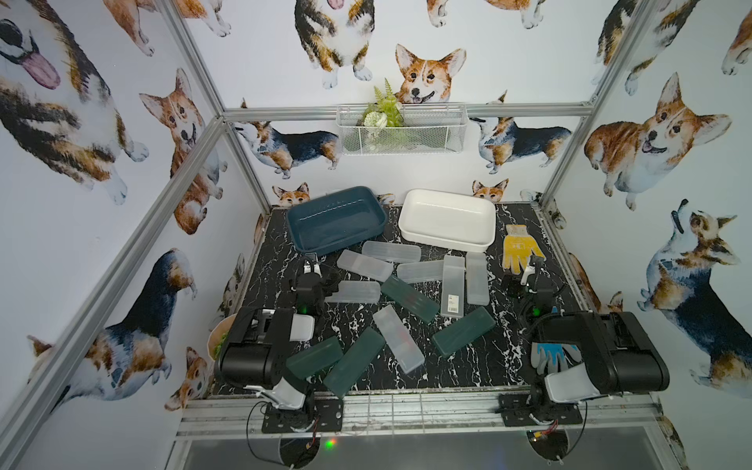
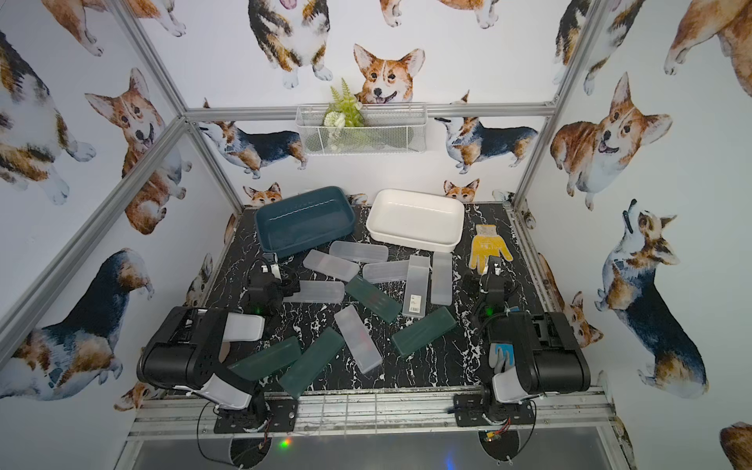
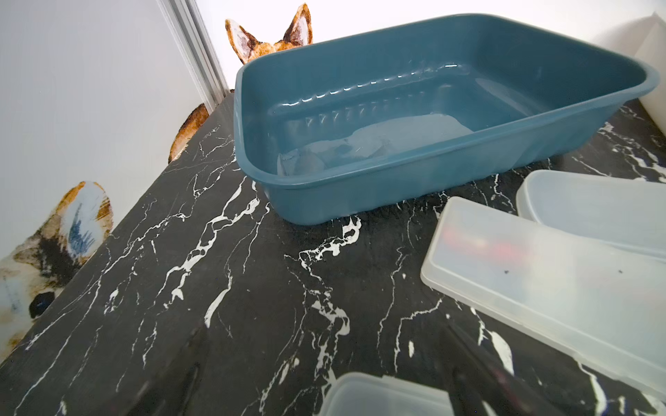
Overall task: Place the pencil cases by color into the storage box
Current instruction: Move the storage box to the center of the board.
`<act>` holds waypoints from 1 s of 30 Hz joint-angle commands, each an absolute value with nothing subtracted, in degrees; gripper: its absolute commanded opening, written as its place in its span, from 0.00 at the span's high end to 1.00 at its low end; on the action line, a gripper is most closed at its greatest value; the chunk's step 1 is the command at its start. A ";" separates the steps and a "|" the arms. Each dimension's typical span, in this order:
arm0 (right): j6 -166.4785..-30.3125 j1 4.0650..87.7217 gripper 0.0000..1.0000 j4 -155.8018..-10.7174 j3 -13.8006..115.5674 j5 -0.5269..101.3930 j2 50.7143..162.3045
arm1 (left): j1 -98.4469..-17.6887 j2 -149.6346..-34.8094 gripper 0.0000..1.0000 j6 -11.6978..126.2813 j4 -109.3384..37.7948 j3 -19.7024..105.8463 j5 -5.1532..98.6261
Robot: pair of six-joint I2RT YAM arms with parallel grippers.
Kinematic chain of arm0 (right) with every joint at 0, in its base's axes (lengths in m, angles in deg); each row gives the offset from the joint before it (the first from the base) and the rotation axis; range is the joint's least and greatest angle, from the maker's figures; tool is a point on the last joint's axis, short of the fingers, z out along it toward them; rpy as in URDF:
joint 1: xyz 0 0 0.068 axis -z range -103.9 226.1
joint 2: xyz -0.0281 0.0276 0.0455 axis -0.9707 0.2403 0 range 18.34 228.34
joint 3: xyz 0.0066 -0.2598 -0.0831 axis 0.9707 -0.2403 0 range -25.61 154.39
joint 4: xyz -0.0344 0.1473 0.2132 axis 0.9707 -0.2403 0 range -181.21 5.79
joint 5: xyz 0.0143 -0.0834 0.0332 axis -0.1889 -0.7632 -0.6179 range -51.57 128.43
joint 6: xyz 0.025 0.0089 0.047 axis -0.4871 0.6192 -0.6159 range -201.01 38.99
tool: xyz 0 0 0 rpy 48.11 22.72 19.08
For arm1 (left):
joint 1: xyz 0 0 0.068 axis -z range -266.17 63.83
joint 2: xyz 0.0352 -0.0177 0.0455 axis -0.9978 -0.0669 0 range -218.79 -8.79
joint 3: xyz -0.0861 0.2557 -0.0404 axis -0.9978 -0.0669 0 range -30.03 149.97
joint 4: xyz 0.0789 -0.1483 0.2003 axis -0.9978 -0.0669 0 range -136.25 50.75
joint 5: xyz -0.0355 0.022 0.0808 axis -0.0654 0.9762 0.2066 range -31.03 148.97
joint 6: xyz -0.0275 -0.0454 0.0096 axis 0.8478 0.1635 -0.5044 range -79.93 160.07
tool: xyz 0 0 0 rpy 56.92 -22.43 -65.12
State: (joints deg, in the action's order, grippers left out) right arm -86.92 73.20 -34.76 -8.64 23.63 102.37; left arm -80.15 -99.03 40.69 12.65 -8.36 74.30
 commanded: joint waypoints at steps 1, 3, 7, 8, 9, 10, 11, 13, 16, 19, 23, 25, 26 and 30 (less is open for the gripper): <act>-86.32 73.17 0.00 -32.31 -8.29 23.31 102.37 | -80.19 -98.88 0.00 40.07 14.74 -8.48 74.52; -86.37 73.19 0.00 -32.27 -8.27 23.31 102.38 | -80.18 -98.88 0.00 40.07 14.71 -8.37 74.52; -86.36 73.17 0.00 -32.27 -8.22 23.29 102.40 | -80.19 -98.88 0.00 40.03 14.71 -8.38 74.51; -86.32 73.15 0.00 -32.34 -8.26 23.36 102.45 | -80.19 -98.88 0.00 40.07 14.71 -8.37 74.52; -86.00 73.19 0.00 -32.50 -8.12 23.88 102.53 | -80.19 -98.97 0.00 40.07 14.71 -8.41 74.52; -86.05 73.19 0.00 -32.45 -8.13 24.09 102.46 | -80.19 -98.90 0.00 40.07 14.71 -8.41 74.48; -86.05 73.15 0.00 -32.61 -8.12 24.00 102.39 | -80.19 -98.96 0.00 40.07 14.71 -8.41 74.52; -86.09 73.18 0.00 -32.52 -8.18 24.09 102.45 | -80.19 -98.88 0.00 40.07 14.71 -8.37 74.52; -86.05 73.13 0.00 -32.71 -8.01 24.15 102.59 | -80.19 -98.91 0.00 40.05 14.71 -8.49 74.52; -86.02 73.15 0.00 -32.79 -8.03 24.06 102.58 | -80.23 -98.90 0.00 40.07 14.52 -8.35 74.44; -86.10 73.17 0.00 -33.10 -7.81 24.14 102.62 | -80.94 -98.96 0.00 40.49 13.92 -8.06 72.94; -86.11 73.13 0.00 -33.22 -7.72 24.11 102.71 | -80.98 -98.97 0.00 40.51 13.35 -7.76 72.85; -86.10 73.14 0.00 -33.23 -7.68 24.14 102.72 | -80.97 -99.05 0.00 40.51 13.17 -7.56 72.85; -86.02 73.16 0.00 -33.22 -7.71 24.15 102.70 | -80.98 -98.90 0.00 40.51 13.30 -7.72 72.85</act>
